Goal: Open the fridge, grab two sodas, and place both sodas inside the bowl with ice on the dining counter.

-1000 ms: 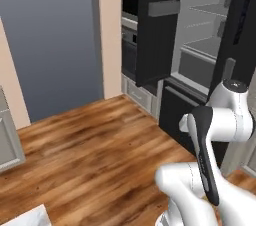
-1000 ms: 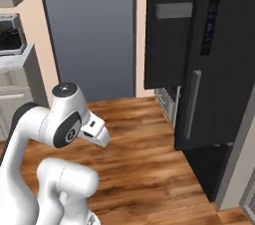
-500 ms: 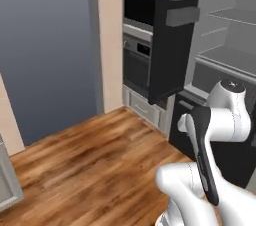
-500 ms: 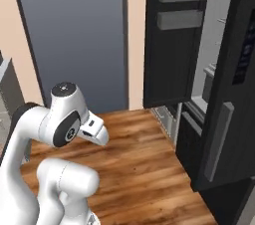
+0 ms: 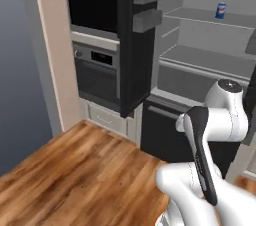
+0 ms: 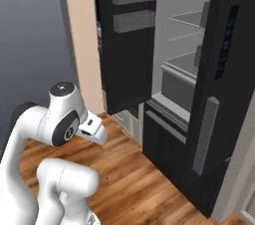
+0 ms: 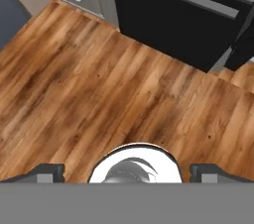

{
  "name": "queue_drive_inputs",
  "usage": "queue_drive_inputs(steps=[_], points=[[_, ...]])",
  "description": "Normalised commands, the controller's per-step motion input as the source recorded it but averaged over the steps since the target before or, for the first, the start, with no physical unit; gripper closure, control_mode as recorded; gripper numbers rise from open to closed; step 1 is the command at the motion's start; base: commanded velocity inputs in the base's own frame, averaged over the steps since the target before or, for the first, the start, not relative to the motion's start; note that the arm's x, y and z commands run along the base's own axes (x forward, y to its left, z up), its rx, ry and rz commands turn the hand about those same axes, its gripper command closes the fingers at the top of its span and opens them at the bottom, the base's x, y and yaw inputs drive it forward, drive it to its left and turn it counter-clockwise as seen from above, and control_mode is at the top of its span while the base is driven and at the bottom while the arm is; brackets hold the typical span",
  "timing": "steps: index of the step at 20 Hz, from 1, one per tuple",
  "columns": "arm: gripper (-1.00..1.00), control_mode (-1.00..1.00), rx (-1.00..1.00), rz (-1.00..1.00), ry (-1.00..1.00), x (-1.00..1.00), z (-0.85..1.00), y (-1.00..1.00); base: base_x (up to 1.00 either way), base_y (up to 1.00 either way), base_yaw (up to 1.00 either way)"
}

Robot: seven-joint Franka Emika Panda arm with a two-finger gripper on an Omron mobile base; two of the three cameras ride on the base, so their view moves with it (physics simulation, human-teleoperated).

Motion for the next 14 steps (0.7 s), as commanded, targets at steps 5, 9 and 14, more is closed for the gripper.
queue_drive_inputs(steps=[5,9,14], points=[[-1.0,1.0,0.0,0.0,0.0,0.0,0.0,0.0,0.63,0.49,-0.52],[-1.0,1.0,0.0,0.0,0.0,0.0,0.0,0.0,0.52,0.29,-0.51],[-1.0,1.0,0.0,0.0,0.0,0.0,0.0,0.0,0.59,0.19,-0.49]])
